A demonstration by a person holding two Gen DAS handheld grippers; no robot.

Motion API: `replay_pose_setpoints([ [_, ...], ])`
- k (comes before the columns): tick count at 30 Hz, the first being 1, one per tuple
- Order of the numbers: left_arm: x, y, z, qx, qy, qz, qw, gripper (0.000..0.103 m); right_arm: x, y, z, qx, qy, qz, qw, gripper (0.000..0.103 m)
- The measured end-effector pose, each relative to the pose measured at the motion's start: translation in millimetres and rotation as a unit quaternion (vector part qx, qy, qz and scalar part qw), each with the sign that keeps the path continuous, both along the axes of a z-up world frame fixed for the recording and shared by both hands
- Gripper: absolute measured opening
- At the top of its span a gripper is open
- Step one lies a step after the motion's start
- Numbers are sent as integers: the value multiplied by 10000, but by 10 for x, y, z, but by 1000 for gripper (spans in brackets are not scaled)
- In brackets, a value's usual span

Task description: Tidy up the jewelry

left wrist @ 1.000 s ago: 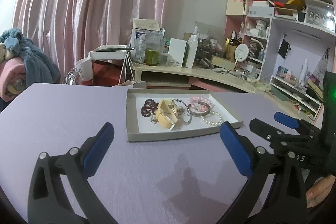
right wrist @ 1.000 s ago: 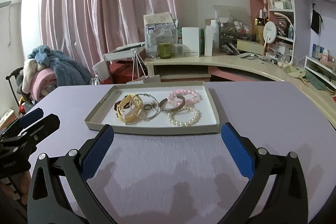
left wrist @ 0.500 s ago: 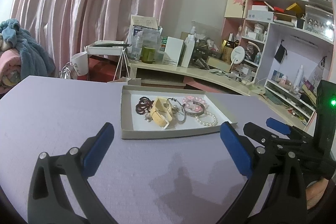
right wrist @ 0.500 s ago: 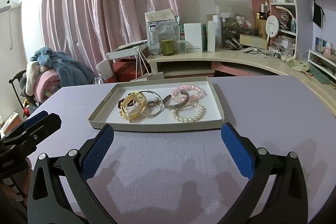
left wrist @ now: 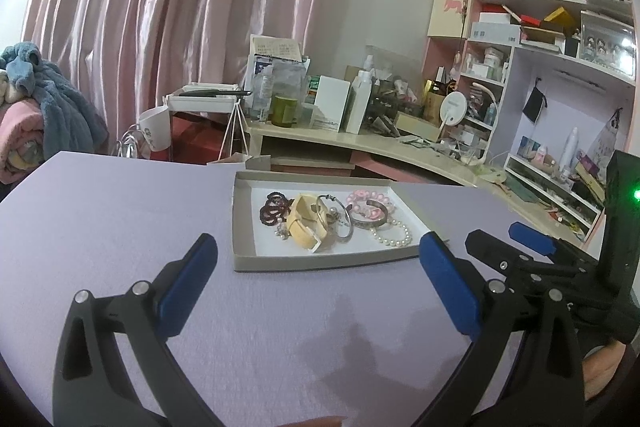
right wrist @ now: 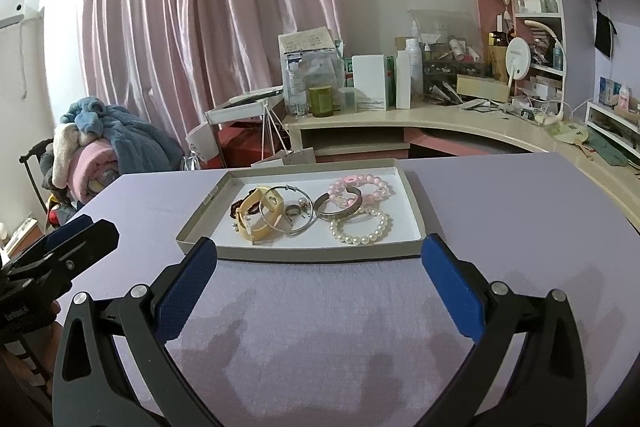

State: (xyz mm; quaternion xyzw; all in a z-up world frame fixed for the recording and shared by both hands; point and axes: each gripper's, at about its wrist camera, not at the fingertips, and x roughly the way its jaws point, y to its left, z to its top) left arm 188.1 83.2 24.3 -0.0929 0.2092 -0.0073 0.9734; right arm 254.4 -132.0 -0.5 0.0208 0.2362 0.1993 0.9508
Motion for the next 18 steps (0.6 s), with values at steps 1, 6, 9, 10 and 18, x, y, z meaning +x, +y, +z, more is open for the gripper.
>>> replay_pose_setpoints([
  [1, 4, -3, 6, 7, 10, 4, 10000, 101, 0, 5, 11, 3, -5, 3, 10000, 102],
  [6, 10, -14, 34, 36, 50, -19, 10000, 101, -12, 30, 38, 3, -9, 27, 10000, 102],
  [9, 15, -24, 27, 59, 86, -25, 9999, 101, -17, 33, 38, 9, -4, 24, 10000, 102],
  [10, 20, -28, 23, 62, 98, -30, 9999, 101, -17, 33, 38, 12, 0, 20, 10000, 102],
  [18, 24, -61, 26, 86, 117, -67, 9999, 101, -34, 23, 39, 32, 4, -26, 10000, 102],
])
